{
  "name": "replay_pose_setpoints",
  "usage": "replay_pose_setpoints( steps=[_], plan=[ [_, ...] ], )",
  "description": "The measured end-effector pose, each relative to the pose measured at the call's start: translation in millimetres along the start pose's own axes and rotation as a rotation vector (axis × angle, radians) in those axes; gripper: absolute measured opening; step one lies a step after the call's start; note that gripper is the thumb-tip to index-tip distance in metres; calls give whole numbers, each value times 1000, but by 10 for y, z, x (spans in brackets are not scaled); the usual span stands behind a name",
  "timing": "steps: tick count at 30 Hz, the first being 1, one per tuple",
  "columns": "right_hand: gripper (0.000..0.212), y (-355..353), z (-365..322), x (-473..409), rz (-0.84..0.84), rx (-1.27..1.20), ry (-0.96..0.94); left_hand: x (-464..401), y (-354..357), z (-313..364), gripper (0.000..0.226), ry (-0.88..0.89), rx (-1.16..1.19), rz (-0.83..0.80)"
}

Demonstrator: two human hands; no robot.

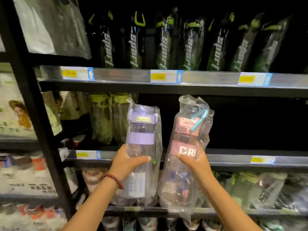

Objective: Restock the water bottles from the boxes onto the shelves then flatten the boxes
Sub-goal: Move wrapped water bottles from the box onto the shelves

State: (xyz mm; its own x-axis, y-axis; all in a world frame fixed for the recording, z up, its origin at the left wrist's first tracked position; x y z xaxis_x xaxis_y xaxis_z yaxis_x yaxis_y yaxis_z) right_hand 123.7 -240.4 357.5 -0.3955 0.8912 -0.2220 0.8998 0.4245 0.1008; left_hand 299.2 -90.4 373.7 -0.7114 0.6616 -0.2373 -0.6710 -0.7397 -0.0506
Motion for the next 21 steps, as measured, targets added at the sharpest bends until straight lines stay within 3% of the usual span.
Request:
replay_pose_setpoints(
  steps=[5, 6, 9, 12, 16, 18, 20, 21],
  plan=[
    [72, -198, 208, -389, -28, 18, 121, -224, 377, -2, 35, -62, 28, 19],
    [72, -222, 211, -424, -24, 11, 135, -233, 396, 12, 35, -74, 37, 15],
    [59, -301, 185, -574, 5, -2, 175, -386, 447, -36, 63, -96, 2, 26],
    [41, -296, 105, -713, -20, -53, 155, -569, 481, -51, 51, -104, -7, 27],
    [67, -291, 60, -830, 33, -38, 173, -795, 530, -70, 39, -103, -4, -11],
    [71, -322, 74, -897, 82, -64, 198, -888, 576, -37, 44, -101, 26, -46],
    [74, -345, 34, -941, 103, -79, 199, -965, 627, 18, 24, -90, 56, -48],
    [65, -358, 3, -962, 121, -93, 199, -1021, 655, 19, 20, -76, 73, -48]
  ],
)
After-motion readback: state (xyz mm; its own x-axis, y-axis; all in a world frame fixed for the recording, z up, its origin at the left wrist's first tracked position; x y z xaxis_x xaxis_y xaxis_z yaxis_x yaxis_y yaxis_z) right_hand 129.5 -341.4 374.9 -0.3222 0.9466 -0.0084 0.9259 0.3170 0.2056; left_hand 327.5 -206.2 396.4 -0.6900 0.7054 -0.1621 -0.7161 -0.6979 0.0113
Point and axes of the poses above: each hand's wrist, its own x-axis away from the middle knuckle, its own y-axis out of the palm, z = x × y, the point moved 5 cm from there along -x, towards the middle knuckle, and after that the axes turned 9 degrees about z, right-handed, at the moved point
